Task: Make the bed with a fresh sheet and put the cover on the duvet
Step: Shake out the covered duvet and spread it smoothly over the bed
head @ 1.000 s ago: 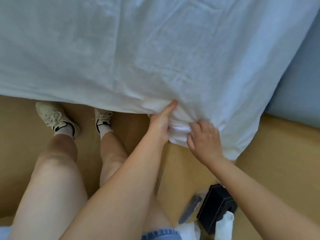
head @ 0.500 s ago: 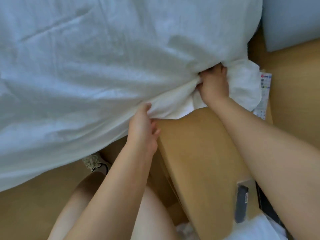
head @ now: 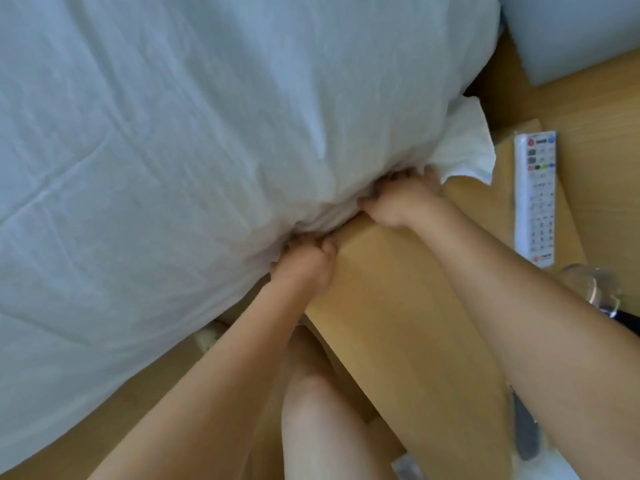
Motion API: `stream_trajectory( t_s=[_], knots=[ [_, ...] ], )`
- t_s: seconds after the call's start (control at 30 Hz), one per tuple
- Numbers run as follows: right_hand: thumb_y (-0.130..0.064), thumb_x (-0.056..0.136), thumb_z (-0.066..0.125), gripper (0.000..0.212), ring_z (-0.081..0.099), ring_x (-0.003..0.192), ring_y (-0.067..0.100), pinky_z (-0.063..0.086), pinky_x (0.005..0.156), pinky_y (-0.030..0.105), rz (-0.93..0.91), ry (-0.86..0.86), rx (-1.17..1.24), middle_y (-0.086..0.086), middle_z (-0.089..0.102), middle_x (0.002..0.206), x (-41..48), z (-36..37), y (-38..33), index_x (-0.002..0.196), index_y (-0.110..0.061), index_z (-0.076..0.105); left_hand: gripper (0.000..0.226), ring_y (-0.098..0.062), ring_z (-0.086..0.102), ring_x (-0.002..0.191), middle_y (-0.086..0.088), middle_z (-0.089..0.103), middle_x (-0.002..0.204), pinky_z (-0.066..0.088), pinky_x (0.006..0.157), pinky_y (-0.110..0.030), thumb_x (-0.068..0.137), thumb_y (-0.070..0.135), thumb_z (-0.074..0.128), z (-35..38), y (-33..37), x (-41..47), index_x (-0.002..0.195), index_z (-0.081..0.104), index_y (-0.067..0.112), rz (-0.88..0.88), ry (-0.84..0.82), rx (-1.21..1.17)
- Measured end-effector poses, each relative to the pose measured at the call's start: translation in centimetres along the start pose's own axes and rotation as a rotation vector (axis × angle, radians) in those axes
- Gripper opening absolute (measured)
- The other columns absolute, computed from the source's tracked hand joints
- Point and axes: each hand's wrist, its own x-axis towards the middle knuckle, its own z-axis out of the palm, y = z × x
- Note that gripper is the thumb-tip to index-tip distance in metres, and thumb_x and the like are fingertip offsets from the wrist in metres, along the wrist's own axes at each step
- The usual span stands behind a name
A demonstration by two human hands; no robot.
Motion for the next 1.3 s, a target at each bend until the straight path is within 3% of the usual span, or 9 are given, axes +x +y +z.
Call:
stream_trajectory(
  t_s=[0.2,0.37,0.47,0.57,0.63,0.77,1.03,1.17,1.3],
  knots=[
    [-0.035,0.094,0.038,0.038,0.054,0.109,0.035,0.037,0.083,0.039,0.025,0.204,0.212,0.016,0.059,0.12,-0.3,-2.0,2.1,0.115,-0.01,0.059,0.058,-0.026,0.024,0.14,-0.009,0.034,0.149,0.013,0.113,-0.043,0.088,0.021,0.047,-1.6,3.3,-6.1,0.144,0.033,0.011,0.432,0.574,0.184],
    [-0.037,0.097,0.032,0.043,0.041,0.129,0.029,0.017,0.112,0.048,0.156,0.152,0.235,0.009,0.052,0.131,-0.9,-1.7,3.9,0.132,-0.016,0.046,0.061,-0.022,0.009,0.144,-0.004,0.024,0.154,-0.001,0.115,-0.048,0.092,0.024,0.046,-6.7,5.1,-4.9,0.148,0.023,0.018,0.572,0.589,0.468],
    [-0.015,0.088,0.042,0.019,0.056,0.096,0.038,0.035,0.07,0.032,0.137,0.679,0.722,0.018,0.059,0.093,-1.2,-5.3,4.3,0.08,-0.005,0.056,0.063,-0.027,0.008,0.145,-0.006,0.021,0.156,0.004,0.114,-0.051,0.092,0.029,0.049,-10.8,6.1,-3.9,0.149,0.025,0.021,0.607,0.703,0.512],
    [-0.019,0.082,0.048,0.031,0.054,0.1,0.041,0.036,0.081,0.034,-0.088,1.202,0.812,0.024,0.058,0.107,-1.1,-9.6,1.5,0.1,0.003,0.06,0.064,-0.03,0.004,0.145,-0.005,0.011,0.159,0.005,0.113,-0.054,0.094,0.038,0.045,-15.4,7.3,-2.0,0.15,0.019,0.024,0.562,0.842,0.442],
    [-0.035,0.087,0.049,0.051,0.039,0.127,0.042,0.033,0.099,0.049,-0.239,1.058,0.67,0.021,0.044,0.138,0.7,-10.6,-0.3,0.131,-0.008,0.05,0.064,-0.029,0.003,0.146,-0.004,0.009,0.159,0.004,0.113,-0.054,0.094,0.04,0.043,-17.5,8.2,-0.9,0.151,0.017,0.024,0.523,0.891,0.399],
    [-0.053,0.095,0.039,0.063,0.001,0.145,0.024,0.014,0.114,0.048,0.209,0.676,1.06,0.001,0.004,0.16,3.2,-7.6,0.7,0.15,-0.03,0.019,0.065,-0.021,-0.007,0.146,0.003,-0.001,0.16,-0.006,0.114,-0.048,0.093,0.048,0.036,-18.2,8.5,0.2,0.151,0.011,0.03,0.58,0.662,0.622],
    [-0.062,0.082,0.052,0.088,0.034,0.135,0.027,0.023,0.111,0.05,0.006,0.723,0.918,0.009,0.038,0.146,2.6,-15.5,-1.1,0.147,-0.011,0.022,0.059,-0.021,0.012,0.146,-0.001,0.021,0.157,0.013,0.116,-0.041,0.094,0.027,0.049,-24.4,8.4,-0.5,0.148,0.027,0.017,0.722,0.746,0.544],
    [-0.057,0.077,0.066,0.055,0.061,0.101,0.028,0.044,0.082,0.033,0.006,0.55,0.979,0.005,0.066,0.106,3.6,-20.0,-2.1,0.108,-0.012,0.059,0.069,-0.018,0.003,0.147,0.001,0.009,0.159,0.007,0.116,-0.041,0.094,0.034,0.047,-28.8,8.2,0.0,0.152,0.012,0.021,0.629,0.796,0.58],
    [-0.043,0.073,0.077,0.034,0.058,0.068,0.023,0.04,0.057,0.029,0.009,0.747,1.144,0.001,0.061,0.068,3.9,-19.3,1.6,0.068,-0.017,0.056,0.072,-0.019,0.0,0.147,0.0,0.004,0.16,0.003,0.115,-0.041,0.093,0.045,0.043,-30.8,7.7,1.4,0.152,0.007,0.025,0.666,0.879,0.545]
  ],
)
